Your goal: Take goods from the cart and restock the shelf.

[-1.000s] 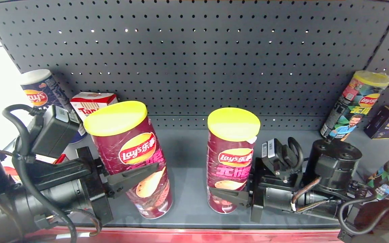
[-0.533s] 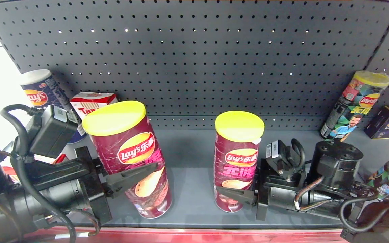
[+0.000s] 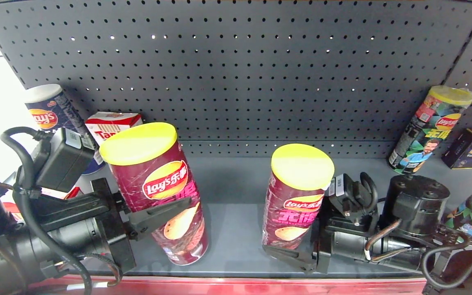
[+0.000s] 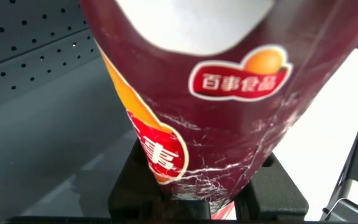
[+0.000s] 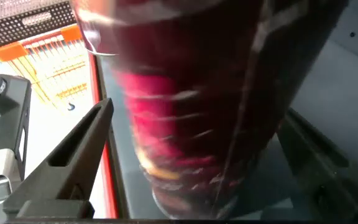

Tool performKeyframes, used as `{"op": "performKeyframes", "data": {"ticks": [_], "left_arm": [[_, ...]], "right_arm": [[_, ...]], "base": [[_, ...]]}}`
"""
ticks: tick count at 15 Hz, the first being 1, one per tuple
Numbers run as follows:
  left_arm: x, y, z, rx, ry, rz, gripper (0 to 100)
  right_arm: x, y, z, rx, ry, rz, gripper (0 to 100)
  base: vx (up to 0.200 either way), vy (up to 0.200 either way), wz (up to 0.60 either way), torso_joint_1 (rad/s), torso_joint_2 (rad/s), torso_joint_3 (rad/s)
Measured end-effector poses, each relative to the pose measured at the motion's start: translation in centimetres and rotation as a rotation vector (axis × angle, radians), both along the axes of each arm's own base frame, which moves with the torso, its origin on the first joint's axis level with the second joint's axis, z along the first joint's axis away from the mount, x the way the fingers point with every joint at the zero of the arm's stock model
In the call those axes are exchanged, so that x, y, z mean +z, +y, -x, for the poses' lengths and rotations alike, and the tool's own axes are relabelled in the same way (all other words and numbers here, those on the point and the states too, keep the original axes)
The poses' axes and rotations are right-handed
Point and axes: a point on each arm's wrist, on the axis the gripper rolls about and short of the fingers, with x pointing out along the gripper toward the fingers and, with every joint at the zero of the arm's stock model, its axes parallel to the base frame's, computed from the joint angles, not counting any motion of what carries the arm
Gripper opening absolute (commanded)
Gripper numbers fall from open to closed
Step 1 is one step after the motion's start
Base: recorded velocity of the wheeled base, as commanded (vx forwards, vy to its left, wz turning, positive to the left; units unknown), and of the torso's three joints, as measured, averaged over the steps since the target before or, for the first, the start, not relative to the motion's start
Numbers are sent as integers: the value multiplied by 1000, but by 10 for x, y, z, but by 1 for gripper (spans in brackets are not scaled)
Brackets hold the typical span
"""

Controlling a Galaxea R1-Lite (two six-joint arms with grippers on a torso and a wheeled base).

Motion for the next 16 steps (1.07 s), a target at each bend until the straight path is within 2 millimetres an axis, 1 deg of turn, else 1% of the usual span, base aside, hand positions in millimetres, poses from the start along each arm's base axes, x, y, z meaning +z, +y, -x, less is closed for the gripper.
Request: {"op": "performKeyframes", "data": {"ticks": [2,4,7,9,11,14,16], "left_arm": [[0,0,0,0,0,-1,0],[-1,0,1,-1,2,-1,0],[-6,2,4,-2,16,-9,0],[-8,4,8,-1,20,-11,0],[-8,5,11,-1,16,-9,0],[-5,6,12,-5,1,-4,0],[-3,5,12,-8,-8,-2,0]], "right_arm": [[5,-8,9,-23,-8,-5,100],[9,-20,24,-46,-14,-9,100],[22,-50,53,-100,-52,-36,100],[30,-71,74,-178,-81,-55,100],[33,-91,95,-270,-90,-60,100],[26,-119,131,-432,-68,-40,100],[16,-136,155,-511,-53,-39,100]], "base": [[0,0,0,0,0,0],[0,0,0,0,0,0],[0,0,0,0,0,0],[0,0,0,0,0,0],[0,0,0,0,0,0],[0,0,0,0,0,0],[0,0,0,0,0,0]]}}
